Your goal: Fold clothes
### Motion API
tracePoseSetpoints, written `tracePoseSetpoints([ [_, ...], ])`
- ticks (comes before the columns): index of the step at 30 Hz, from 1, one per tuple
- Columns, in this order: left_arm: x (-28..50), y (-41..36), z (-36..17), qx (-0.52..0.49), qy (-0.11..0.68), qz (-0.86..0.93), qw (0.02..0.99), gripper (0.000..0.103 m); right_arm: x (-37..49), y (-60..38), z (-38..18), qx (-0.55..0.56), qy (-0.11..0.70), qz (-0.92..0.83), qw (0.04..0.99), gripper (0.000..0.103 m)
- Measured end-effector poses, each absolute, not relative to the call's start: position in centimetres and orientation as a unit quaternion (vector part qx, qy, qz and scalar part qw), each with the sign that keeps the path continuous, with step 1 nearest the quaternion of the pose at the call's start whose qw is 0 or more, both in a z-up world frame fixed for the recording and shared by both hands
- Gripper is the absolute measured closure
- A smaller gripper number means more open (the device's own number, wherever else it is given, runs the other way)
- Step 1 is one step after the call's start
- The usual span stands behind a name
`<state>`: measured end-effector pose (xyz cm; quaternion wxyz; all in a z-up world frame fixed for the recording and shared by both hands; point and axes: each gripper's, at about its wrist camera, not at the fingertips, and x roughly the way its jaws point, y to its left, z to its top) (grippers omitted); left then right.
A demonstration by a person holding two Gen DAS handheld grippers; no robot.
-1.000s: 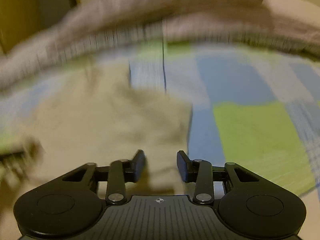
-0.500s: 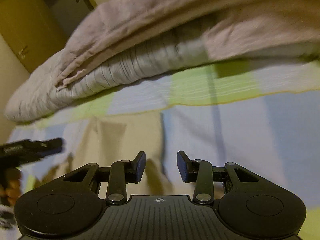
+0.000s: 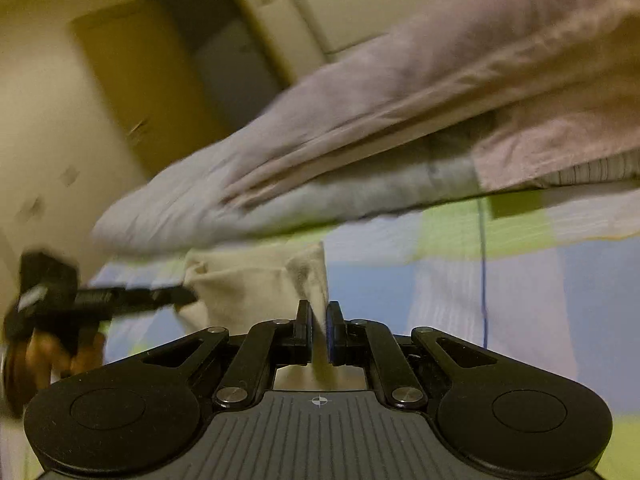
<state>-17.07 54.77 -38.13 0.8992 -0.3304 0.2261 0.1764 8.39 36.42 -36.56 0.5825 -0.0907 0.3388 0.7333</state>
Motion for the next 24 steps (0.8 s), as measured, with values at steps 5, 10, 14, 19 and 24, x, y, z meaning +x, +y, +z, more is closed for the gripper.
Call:
tracePoseSetpoints([
  [5, -21.5, 48.3, -41.1, -0.375, 0.296, 0.208, 0.854, 0.091, 3.0, 30.2, -39.5, -0.241, 0.391, 0.669, 0.584, 0.097],
  [10, -21.3, 47.9, -40.7, -0.378, 0.288, 0.24, 0.846, 0.063, 4.0, 29.4, -38.6, -0.143, 0.462, 0.625, 0.614, 0.081],
  [14, -20.4, 47.8, -40.4, -0.366, 0.294, 0.263, 0.843, 0.066, 4.4, 31.2, -39.1, -0.078, 0.494, 0.598, 0.627, 0.053],
  [19, -19.2, 47.8, -40.0, -0.351, 0.3, 0.29, 0.838, 0.096, 2.8, 33.8, -40.5, -0.137, 0.476, 0.578, 0.649, 0.066],
  [24, -19.3, 48.7, -37.4, -0.305, 0.278, 0.328, 0.85, 0.097, 2.0, 34.2, -36.8, -0.2, 0.399, 0.589, 0.673, 0.065],
])
